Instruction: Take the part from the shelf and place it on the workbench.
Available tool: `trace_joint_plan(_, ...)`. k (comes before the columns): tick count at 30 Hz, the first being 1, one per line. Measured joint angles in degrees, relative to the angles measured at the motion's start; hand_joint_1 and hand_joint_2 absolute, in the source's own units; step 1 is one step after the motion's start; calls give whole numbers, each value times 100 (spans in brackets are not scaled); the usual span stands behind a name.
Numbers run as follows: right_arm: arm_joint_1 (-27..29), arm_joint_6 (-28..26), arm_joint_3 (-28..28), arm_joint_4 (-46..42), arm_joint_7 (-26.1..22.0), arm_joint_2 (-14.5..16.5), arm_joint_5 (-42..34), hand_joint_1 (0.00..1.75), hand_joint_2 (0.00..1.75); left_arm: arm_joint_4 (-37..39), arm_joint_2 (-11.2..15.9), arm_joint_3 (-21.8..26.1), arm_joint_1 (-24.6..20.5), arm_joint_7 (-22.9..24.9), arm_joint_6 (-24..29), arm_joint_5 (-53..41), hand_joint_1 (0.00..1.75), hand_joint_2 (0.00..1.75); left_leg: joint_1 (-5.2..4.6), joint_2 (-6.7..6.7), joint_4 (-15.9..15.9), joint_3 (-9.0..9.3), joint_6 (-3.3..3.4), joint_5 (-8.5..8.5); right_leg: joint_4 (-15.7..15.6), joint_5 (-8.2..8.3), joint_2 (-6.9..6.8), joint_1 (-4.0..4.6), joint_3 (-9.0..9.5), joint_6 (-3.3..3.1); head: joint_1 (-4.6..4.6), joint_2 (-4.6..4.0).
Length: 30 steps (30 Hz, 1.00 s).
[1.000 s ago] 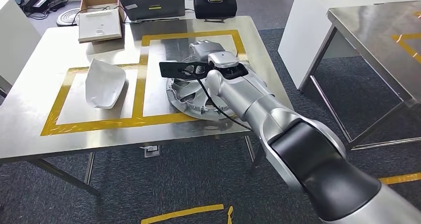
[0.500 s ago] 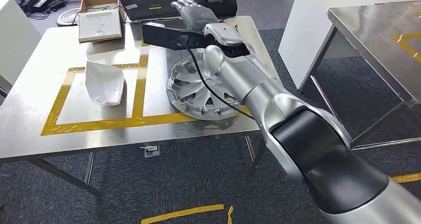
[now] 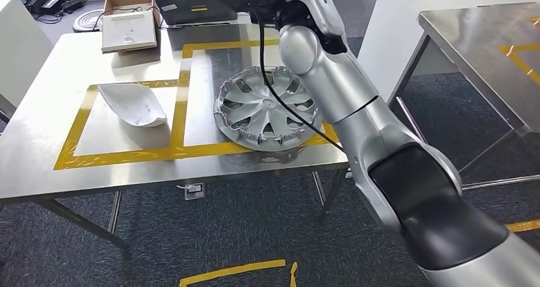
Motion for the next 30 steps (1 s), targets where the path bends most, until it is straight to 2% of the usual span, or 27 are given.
trace_joint_plan(2,121,20,12,-254,-92,-91,-103,0,0,-1,4,9,14,3,37,6,0,0,6,-1,46,-61,-66,37,-600,231,9,5,354,-25,-1,1)
trace_joint_plan(3,183,30,19,-378,-152,-141,-166,0,0,-2,5,14,16,2,48,-1,0,0,4,-4,65,-77,-104,59,-736,268,20,12,422,-58,-1,1)
trace_joint_plan(6,421,-31,34,-702,-324,-270,-280,0,0,-1,6,22,37,-16,73,-40,0,0,13,-17,54,-109,-234,129,-773,352,28,28,352,-205,3,0)
trace_joint_plan(7,497,-66,38,-795,-358,-295,-288,0,0,0,7,23,47,-26,75,-53,0,0,21,-14,99,-148,-272,57,-779,401,20,27,313,-255,1,-1)
trace_joint_plan(8,563,-106,41,-883,-382,-315,-291,0,0,1,8,23,53,-38,75,-68,0,0,29,-8,247,-215,-302,-115,-789,457,12,18,263,-300,-5,0)
trace_joint_plan(9,621,-138,44,-965,-393,-334,-292,0,0,1,8,23,52,-49,75,-82,0,0,36,1,515,-304,-323,-376,-792,512,8,13,205,-328,-11,-1)
trace_joint_plan(11,763,-184,45,-1135,-388,-385,-298,0,0,2,8,23,43,-67,74,-112,0,0,41,8,1242,-483,-357,-890,-789,616,3,19,74,-348,-18,0)
trace_joint_plan(12,840,-196,46,-1220,-383,-415,-302,0,0,2,8,23,39,-74,74,-121,0,0,41,9,1527,-511,-365,-1005,-787,668,-1,24,7,-345,-18,0)
trace_joint_plan(13,910,-203,48,-1293,-374,-445,-304,0,0,2,8,23,38,-81,74,-128,0,0,41,10,1657,-466,-366,-1003,-785,719,-6,26,-60,-339,-19,0)
trace_joint_plan(14,960,-210,51,-1354,-368,-472,-305,0,0,2,8,24,37,-88,74,-132,0,0,41,11,1592,-327,-358,-908,-783,772,-8,28,-130,-329,-18,-1)
trace_joint_plan(15,989,-220,53,-1411,-361,-499,-305,0,0,1,8,23,33,-94,74,-133,0,0,41,11,1340,-92,-343,-787,-780,825,-7,28,-195,-314,-19,0)
trace_joint_plan(16,1002,-231,55,-1471,-349,-523,-304,0,0,0,8,23,24,-100,75,-127,0,0,39,11,963,204,-321,-734,-777,874,-7,30,-252,-294,-19,0)
trace_joint_plan(17,1004,-245,55,-1537,-337,-554,-304,0,0,-1,8,23,12,-104,77,-121,0,0,27,8,576,481,-294,-734,-774,920,-10,33,-298,-267,-15,0)
trace_joint_plan(18,1006,-256,56,-1604,-326,-583,-305,0,0,-2,8,23,-1,-103,81,-114,0,0,11,3,282,675,-265,-763,-778,968,-14,34,-325,-234,-11,0)
trace_joint_plan(19,1011,-262,56,-1662,-315,-608,-307,0,0,-3,9,23,-10,-98,88,-109,0,0,-9,-2,114,768,-231,-802,-790,1017,-20,32,-341,-198,-11,0)
trace_joint_plan(21,1051,-263,58,-1754,-301,-656,-312,0,0,-4,16,23,1,-76,102,-107,0,0,-25,1,47,736,-152,-730,-825,1108,-21,21,-357,-122,-17,1)
trace_joint_plan(22,1083,-259,58,-1796,-293,-685,-310,0,0,-4,22,24,20,-67,105,-106,0,0,-20,12,31,702,-107,-674,-798,1069,-17,14,-386,-89,-20,1)
trace_joint_plan(23,1119,-256,58,-1839,-282,-718,-305,0,0,-5,30,24,40,-63,107,-104,0,0,-10,27,12,656,-58,-609,-688,933,-13,11,-441,-58,-19,1)
trace_joint_plan(24,1156,-256,58,-1881,-272,-755,-290,0,0,-5,35,25,57,-68,107,-102,0,0,0,41,-2,597,-17,-543,-468,705,-10,8,-526,-32,-19,1)
trace_joint_plan(26,1244,-275,58,-1962,-237,-819,-247,0,0,-6,41,24,71,-90,103,-99,0,0,-9,50,3,454,35,-421,216,176,-9,6,-722,9,-19,1)
trace_joint_plan(27,1299,-287,58,-2002,-224,-848,-222,0,0,-5,41,24,77,-97,100,-98,0,0,-13,51,9,371,42,-359,525,34,-8,7,-772,19,-20,1)
trace_joint_plan(28,1354,-297,57,-2043,-211,-875,-206,0,0,-5,41,24,86,-102,96,-98,0,0,-16,51,19,285,43,-298,699,17,-8,9,-752,22,-19,1)
trace_joint_plan(29,1400,-302,51,-2087,-205,-896,-196,0,0,-5,40,24,99,-103,93,-98,0,0,-17,51,33,195,38,-238,693,106,-8,10,-638,18,-19,0)
trace_joint_plan(30,1430,-307,38,-2135,-203,-914,-189,0,0,-5,38,24,110,-103,93,-99,0,0,-17,51,52,108,30,-181,497,243,-8,13,-429,6,-19,0)
